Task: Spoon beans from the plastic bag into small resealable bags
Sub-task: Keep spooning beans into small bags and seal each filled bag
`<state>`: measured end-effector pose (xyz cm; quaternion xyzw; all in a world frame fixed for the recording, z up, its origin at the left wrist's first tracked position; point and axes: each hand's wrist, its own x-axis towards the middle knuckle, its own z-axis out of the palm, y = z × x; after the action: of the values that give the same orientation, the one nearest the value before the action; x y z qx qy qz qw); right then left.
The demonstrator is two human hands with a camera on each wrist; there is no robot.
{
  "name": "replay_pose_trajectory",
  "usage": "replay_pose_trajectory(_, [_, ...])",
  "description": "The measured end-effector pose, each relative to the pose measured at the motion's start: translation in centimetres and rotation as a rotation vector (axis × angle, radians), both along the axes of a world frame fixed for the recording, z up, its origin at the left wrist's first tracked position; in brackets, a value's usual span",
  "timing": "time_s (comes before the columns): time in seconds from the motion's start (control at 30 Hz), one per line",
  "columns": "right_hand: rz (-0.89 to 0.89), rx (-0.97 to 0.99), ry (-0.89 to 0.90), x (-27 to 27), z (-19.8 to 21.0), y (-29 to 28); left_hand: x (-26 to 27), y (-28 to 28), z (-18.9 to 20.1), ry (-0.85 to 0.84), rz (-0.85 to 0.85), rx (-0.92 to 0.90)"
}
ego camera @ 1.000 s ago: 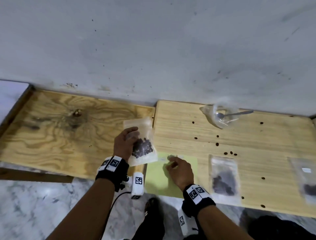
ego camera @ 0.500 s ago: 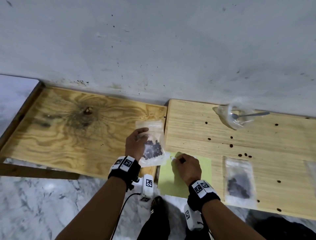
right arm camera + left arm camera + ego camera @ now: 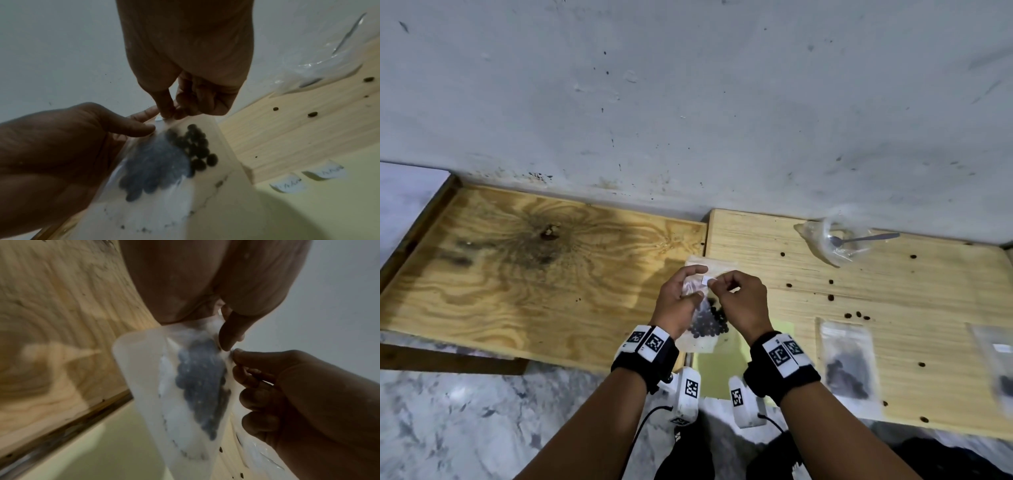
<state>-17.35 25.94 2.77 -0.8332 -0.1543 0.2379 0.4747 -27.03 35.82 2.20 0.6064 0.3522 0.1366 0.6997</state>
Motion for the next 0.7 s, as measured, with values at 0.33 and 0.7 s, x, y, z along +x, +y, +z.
replay_pose_trajectory(0.33, [-0.161, -0.103, -0.171, -0.3, 1.3, -1.4, 0.8, -1.5, 0.7, -0.029, 0.149, -0.011])
replay_pose_trajectory(0.7, [-0.200, 0.201, -0.003, 0.5, 0.1, -2.9, 1.1, -1.9, 1.4, -0.017, 0.075, 0.122])
